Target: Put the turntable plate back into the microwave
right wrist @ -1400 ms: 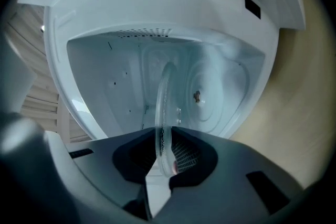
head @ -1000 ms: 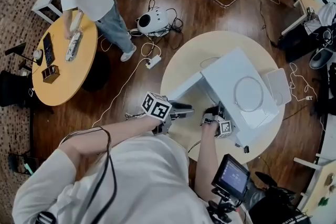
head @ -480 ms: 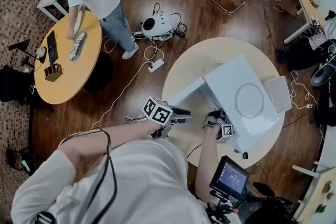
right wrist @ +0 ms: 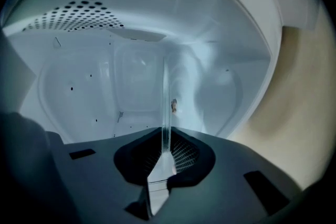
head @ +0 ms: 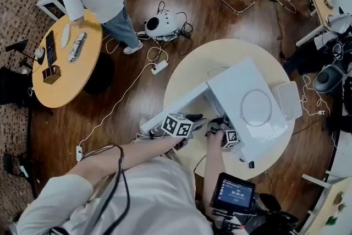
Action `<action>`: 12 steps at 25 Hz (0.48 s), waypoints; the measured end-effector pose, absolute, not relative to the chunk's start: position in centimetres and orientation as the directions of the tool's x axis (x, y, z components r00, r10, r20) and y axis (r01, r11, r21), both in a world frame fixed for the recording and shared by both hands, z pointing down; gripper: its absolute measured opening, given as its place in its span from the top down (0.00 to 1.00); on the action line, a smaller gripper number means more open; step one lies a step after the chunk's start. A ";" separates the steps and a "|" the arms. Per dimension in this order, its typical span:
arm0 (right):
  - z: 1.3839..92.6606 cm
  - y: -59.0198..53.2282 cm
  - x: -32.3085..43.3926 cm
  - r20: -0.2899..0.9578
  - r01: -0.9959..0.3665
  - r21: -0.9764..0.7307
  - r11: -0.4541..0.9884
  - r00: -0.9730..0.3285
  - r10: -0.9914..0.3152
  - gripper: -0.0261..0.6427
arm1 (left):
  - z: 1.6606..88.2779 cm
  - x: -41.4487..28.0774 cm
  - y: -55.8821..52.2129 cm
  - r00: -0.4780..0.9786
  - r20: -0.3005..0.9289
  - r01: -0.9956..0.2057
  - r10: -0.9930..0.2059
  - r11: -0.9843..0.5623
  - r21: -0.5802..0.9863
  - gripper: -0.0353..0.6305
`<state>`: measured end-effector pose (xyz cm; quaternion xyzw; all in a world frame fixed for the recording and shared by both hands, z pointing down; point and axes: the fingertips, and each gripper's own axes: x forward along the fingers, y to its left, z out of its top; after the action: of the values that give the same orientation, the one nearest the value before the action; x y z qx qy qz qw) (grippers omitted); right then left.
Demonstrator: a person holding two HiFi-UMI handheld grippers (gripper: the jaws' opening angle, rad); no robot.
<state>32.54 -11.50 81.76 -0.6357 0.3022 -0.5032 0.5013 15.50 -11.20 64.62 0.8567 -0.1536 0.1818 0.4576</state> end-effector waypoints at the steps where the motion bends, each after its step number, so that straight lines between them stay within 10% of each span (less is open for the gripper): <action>1: 81.8 -11.6 32.5 0.344 0.121 -0.939 -0.322 0.306 -0.888 0.91 | 65.8 16.1 -11.8 0.874 0.468 -0.462 -0.130 -0.523 0.716 0.79; 12: 82.4 -12.3 31.5 0.370 0.079 -0.929 -0.362 0.245 -0.896 0.91 | 76.4 21.1 -15.8 0.794 0.569 -0.607 -0.216 -0.356 0.711 0.79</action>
<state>31.50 -12.34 82.37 -0.6375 0.3206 -0.5242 0.4648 21.08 -15.76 76.37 0.8004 -0.2570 0.1929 0.5060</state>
